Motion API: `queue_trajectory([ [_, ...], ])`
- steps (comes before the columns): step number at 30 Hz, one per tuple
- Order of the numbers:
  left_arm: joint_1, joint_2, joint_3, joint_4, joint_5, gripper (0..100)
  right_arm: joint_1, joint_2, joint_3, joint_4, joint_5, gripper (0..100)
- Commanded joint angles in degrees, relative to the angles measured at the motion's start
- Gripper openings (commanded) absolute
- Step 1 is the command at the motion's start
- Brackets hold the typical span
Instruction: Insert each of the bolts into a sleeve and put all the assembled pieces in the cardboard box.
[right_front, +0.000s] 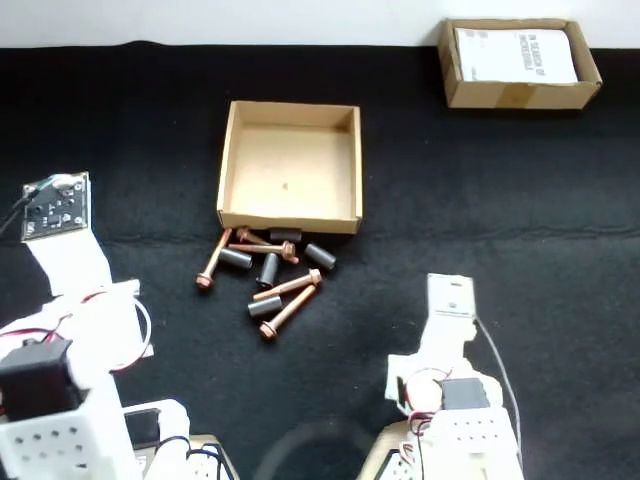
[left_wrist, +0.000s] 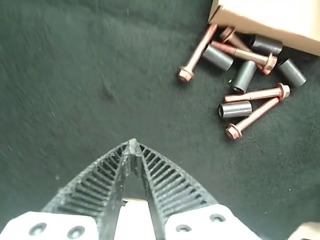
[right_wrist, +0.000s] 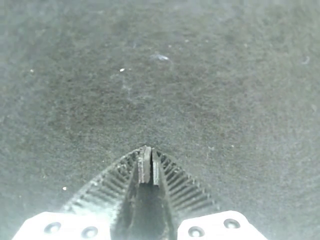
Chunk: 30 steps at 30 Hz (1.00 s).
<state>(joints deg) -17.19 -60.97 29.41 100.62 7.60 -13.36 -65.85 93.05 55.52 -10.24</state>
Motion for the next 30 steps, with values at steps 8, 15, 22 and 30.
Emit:
queue_trajectory([
  [8, -0.3, 0.5, 0.9, 0.3, 8.4, 30, -8.7, -0.2, 0.7, -0.7, -0.3, 0.7],
  [15, -0.3, 0.4, 0.9, 0.3, 8.9, 34, -8.7, -0.3, -20.2, 10.3, -0.2, 0.7],
  [22, -0.2, 0.4, 0.9, 0.3, 10.0, 34, -12.0, 0.1, -48.6, 27.8, 20.0, 6.7],
  [30, 2.5, 3.6, 4.5, 0.0, 10.6, 34, -9.5, 11.3, -57.3, 29.6, 21.5, 6.7],
])
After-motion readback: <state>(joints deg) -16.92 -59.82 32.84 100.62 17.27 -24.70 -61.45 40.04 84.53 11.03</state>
